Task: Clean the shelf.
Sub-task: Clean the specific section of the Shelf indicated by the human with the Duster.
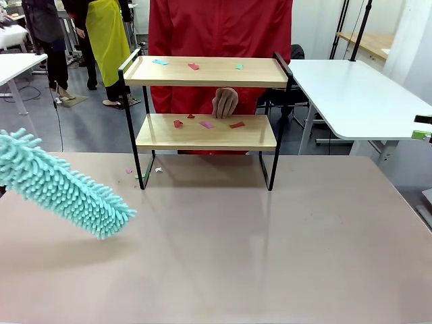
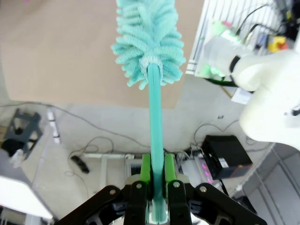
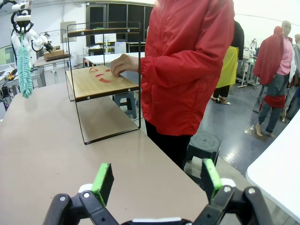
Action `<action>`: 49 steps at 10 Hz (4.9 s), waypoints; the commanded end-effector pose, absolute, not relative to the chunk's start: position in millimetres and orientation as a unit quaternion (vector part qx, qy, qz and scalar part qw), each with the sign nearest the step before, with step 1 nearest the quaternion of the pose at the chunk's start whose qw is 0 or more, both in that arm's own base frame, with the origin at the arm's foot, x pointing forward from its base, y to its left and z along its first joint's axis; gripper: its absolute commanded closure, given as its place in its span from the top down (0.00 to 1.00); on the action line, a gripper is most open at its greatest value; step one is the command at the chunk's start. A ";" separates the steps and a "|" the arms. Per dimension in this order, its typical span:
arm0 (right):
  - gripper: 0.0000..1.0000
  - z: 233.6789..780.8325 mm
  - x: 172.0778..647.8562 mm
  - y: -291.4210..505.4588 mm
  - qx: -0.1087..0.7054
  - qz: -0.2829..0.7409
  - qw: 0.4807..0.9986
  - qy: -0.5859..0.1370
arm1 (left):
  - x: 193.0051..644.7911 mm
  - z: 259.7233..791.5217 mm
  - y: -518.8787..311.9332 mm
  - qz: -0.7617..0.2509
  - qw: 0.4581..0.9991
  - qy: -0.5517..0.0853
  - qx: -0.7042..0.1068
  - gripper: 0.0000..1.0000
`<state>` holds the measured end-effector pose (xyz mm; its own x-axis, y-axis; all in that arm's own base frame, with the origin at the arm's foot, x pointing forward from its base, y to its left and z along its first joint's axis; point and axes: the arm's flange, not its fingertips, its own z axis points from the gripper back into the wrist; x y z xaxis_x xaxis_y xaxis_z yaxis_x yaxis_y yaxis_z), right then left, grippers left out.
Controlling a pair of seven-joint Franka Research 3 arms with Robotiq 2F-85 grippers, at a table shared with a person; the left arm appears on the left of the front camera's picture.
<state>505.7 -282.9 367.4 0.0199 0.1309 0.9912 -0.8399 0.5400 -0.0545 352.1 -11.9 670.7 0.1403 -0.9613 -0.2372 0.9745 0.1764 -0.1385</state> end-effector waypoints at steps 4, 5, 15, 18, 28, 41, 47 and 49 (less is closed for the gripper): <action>1.00 374.0 505.6 -279.3 0.294 0.372 0.660 -0.583 | 304.8 660.5 -61.5 -0.679 0.721 0.057 -0.125 0.14; 1.00 374.0 505.6 -279.3 0.294 0.372 0.660 -0.583 | 297.1 650.3 -90.7 -0.645 0.749 0.036 -0.148 0.14; 1.00 374.0 505.6 -279.3 0.294 0.372 0.660 -0.583 | 297.2 620.5 -180.2 -0.553 0.804 -0.028 -0.215 0.14; 1.00 374.0 505.6 -279.3 0.294 0.372 0.660 -0.583 | 292.9 603.4 -216.4 -0.470 0.851 -0.099 -0.211 0.14; 1.00 374.0 505.6 -279.3 0.294 0.372 0.660 -0.583 | 313.6 584.4 -292.4 -0.279 0.921 -0.182 -0.202 0.14; 1.00 374.0 505.6 -279.3 0.294 0.372 0.660 -0.583 | 310.0 563.5 -399.5 -0.104 0.939 -0.262 -0.195 0.14; 1.00 374.0 505.6 -279.3 0.294 0.372 0.660 -0.583 | 334.6 543.1 -452.9 -0.033 0.939 -0.282 -0.192 0.14; 1.00 374.0 505.6 -279.3 0.294 0.372 0.660 -0.583 | 343.1 532.2 -464.2 -0.030 0.943 -0.279 -0.181 0.14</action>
<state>505.7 -282.8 367.6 0.0196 0.1309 0.9912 -0.8399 0.5400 -0.0547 334.3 -441.1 533.9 0.8552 0.0176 0.5181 0.1784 0.9284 -0.3261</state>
